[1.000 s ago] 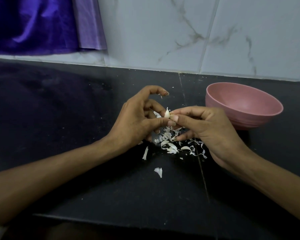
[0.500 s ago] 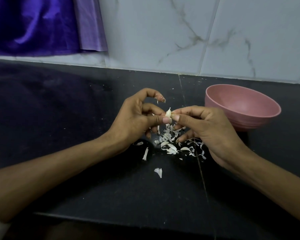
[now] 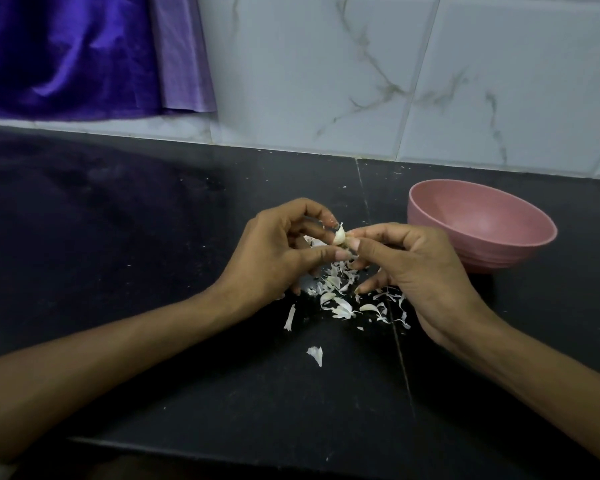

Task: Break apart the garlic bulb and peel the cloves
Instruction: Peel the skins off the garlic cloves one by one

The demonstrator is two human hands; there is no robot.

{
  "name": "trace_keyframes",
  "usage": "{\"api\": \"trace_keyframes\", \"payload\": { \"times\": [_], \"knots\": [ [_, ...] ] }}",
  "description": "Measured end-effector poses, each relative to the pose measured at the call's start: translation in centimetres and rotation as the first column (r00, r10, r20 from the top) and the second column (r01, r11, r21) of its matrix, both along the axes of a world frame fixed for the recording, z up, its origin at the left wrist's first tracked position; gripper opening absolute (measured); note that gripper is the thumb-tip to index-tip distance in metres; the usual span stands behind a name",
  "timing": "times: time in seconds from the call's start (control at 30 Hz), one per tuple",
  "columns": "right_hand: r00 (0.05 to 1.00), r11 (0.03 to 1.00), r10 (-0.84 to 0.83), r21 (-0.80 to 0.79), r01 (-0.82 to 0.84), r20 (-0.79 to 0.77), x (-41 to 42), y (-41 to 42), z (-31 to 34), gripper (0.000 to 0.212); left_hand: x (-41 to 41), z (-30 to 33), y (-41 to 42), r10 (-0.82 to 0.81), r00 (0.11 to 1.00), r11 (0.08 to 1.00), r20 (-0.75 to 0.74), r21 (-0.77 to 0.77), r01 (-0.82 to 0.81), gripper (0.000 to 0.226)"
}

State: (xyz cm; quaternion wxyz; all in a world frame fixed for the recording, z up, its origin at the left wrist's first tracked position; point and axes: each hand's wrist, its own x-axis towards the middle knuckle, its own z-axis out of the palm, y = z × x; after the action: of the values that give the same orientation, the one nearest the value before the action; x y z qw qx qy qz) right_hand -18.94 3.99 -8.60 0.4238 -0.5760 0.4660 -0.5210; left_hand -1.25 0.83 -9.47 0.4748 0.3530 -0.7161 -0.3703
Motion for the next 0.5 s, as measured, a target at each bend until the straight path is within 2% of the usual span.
{"api": "trace_keyframes", "payload": {
  "times": [0.13, 0.33, 0.5],
  "knots": [
    [1.0, 1.0, -0.02, -0.012, 0.02, 0.001, 0.01, 0.03, 0.01, 0.008, 0.03, -0.03, 0.17, 0.118, 0.99, 0.984, 0.076, -0.14, -0.106, 0.031],
    [0.999, 0.999, -0.044, -0.016, 0.044, -0.003, 0.15, -0.01, -0.15, 0.007, 0.15, 0.13, 0.73, 0.242, 0.968, 0.918, 0.071, -0.34, -0.204, 0.009],
    [0.999, 0.998, -0.054, -0.025, 0.054, 0.003, 0.15, 0.0, -0.25, 0.006, 0.19, -0.18, 0.69, 0.296, 0.947, 0.89, 0.127, -0.398, -0.225, 0.014]
  ]
}}
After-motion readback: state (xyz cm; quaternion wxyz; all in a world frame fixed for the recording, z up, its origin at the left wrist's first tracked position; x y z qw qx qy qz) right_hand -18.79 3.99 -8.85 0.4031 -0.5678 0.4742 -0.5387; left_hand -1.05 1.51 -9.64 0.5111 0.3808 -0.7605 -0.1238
